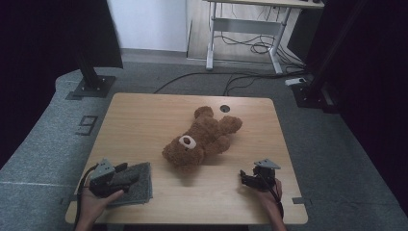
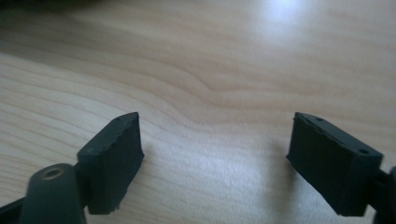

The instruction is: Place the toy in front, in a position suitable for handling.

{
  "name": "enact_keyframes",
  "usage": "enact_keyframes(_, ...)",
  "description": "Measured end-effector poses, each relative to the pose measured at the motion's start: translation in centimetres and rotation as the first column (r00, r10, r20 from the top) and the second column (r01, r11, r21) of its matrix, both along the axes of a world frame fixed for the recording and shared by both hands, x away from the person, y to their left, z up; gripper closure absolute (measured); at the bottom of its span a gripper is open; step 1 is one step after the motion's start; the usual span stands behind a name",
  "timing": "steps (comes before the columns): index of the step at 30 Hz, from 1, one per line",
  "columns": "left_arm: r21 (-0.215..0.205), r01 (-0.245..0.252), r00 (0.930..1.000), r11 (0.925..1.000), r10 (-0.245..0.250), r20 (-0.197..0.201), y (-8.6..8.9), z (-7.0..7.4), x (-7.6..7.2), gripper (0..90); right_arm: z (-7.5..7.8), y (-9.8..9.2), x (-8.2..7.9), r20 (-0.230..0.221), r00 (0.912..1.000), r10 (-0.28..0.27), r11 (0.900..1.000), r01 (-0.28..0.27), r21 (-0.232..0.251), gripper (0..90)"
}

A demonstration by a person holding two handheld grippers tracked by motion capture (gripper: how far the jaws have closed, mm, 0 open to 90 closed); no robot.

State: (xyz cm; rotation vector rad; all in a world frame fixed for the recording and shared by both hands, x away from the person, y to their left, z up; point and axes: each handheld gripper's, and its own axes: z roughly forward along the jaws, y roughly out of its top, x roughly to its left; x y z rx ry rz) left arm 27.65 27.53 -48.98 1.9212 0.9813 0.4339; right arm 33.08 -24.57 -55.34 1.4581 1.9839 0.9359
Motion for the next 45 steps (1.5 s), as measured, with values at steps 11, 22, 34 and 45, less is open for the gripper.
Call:
enact_keyframes(11, -0.011, 0.018, 0.9998, 0.9998, -0.018, -0.010, -0.2, 0.1, 0.4, 30.1, 1.4, 0.5, 0.4, 0.059, 0.9961, 0.066, 0.995, -0.070, 0.069, 15.4)
enact_keyframes(22, -0.024, 0.032, 0.9994, 0.9992, -0.032, -0.015, -0.2, -0.1, 0.7, 29.6, 5.5, 2.6, 4.0, 0.174, 0.9665, 0.189, 0.970, -0.212, 0.122, 19.8)
enact_keyframes(34, -0.021, 0.044, 0.9985, 0.9988, -0.045, -0.031, -0.9, -0.7, 1.0, 29.6, 5.3, 6.5, 8.6, 0.136, 0.9450, 0.298, 0.936, -0.317, 0.151, 21.3)
enact_keyframes(45, -0.023, 0.083, 0.9958, 0.9963, -0.084, -0.036, -3.8, -0.4, 2.1, 29.5, 4.5, 7.2, 9.3, 0.142, 0.9340, 0.328, 0.920, -0.350, 0.175, 30.1)
